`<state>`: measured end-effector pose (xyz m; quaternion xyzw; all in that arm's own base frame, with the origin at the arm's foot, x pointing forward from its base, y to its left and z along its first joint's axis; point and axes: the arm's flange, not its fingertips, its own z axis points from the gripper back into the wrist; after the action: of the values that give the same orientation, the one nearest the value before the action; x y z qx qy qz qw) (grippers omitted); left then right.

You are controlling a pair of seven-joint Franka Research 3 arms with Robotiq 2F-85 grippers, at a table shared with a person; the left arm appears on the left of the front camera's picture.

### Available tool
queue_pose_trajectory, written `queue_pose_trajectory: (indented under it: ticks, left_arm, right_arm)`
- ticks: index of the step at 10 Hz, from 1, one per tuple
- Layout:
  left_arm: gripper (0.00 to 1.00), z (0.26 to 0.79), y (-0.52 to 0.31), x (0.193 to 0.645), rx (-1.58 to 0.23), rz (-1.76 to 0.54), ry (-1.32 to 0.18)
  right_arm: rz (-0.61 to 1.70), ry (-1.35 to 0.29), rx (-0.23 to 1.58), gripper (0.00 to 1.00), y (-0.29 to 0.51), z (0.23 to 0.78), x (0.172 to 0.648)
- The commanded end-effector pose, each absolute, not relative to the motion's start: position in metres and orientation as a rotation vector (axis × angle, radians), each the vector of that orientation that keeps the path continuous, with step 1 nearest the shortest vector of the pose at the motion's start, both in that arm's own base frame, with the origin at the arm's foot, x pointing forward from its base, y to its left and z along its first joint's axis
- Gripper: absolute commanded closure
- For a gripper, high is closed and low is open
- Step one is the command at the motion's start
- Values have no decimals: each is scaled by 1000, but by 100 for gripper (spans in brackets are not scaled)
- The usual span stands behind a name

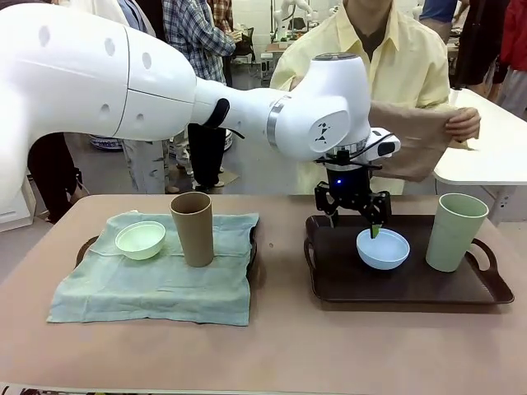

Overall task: Set up a tray with a mat and arrange the tableware.
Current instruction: Pick up the Picnic Bowl and Reusable plastic cup from the Handle tray in front of the human's position and hold them in the air.

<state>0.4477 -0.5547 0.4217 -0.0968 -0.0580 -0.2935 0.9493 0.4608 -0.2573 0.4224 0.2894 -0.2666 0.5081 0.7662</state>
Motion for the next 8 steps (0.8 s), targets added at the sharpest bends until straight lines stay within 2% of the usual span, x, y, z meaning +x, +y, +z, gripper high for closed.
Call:
queue_pose_trajectory:
  ticks: [1,3,4,7,8]
  left_arm:
    - [8,422,-570,454,-204,-489,-155]
    - [8,422,-591,462,-149,-426,-263]
    - [8,421,-595,465,-148,-405,-281]
    - [8,417,-595,476,-186,-334,-287]
    - [8,424,-580,474,-188,-354,-269]
  right_arm:
    - [1162,-603,676,0,-251,416,464]
    - [1239,-657,784,0,-251,407,462]
    - [1310,-679,768,0,-250,403,459]
    - [1331,-726,705,0,-229,395,461]
    - [1333,-672,743,0,-241,400,457]
